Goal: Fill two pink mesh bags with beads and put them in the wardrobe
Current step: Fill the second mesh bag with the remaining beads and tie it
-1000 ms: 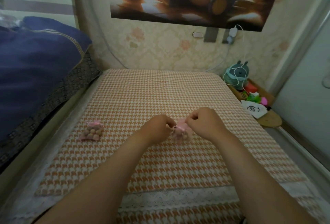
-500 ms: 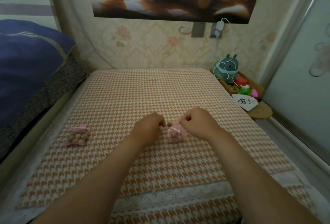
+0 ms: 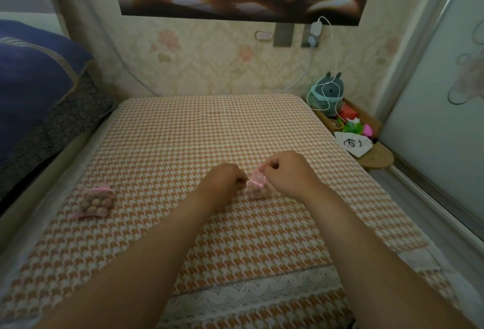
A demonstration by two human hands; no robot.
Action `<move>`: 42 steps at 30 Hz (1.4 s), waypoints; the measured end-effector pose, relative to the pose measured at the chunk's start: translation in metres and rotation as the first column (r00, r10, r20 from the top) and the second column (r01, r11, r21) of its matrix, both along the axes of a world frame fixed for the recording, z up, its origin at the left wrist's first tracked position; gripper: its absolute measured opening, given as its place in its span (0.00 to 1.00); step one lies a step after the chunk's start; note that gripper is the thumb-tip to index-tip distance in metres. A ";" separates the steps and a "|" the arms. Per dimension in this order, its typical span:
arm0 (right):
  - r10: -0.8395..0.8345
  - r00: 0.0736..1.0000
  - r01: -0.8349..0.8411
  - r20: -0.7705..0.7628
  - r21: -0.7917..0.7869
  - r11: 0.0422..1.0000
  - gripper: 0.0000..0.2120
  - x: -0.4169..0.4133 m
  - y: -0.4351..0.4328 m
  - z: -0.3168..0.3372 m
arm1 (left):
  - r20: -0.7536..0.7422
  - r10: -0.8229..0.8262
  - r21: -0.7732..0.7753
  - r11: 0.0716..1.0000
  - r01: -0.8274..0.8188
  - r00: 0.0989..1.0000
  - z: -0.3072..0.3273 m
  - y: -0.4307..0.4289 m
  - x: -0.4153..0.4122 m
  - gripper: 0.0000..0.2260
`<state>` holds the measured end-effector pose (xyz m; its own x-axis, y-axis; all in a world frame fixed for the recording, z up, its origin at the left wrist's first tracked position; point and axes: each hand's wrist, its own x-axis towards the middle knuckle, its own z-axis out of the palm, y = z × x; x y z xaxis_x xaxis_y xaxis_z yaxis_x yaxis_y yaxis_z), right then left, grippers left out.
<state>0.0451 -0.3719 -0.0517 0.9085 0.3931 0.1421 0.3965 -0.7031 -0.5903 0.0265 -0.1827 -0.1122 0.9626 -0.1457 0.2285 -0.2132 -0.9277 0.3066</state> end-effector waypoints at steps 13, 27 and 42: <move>0.046 0.991 -0.032 -0.126 0.109 0.994 0.13 -0.011 0.013 0.011 | 0.088 0.118 -0.623 0.781 -0.038 0.989 0.061 -0.014 -0.026 0.04; 0.072 0.980 -0.044 -0.185 0.152 0.987 0.14 -0.021 0.027 0.010 | 0.073 0.188 -0.435 0.890 -0.139 0.979 0.054 0.010 -0.041 0.04; 0.088 0.985 -0.070 -0.146 0.126 0.990 0.15 -0.021 0.042 0.003 | -0.066 0.055 0.117 0.992 -0.047 0.996 0.012 0.035 -0.053 0.08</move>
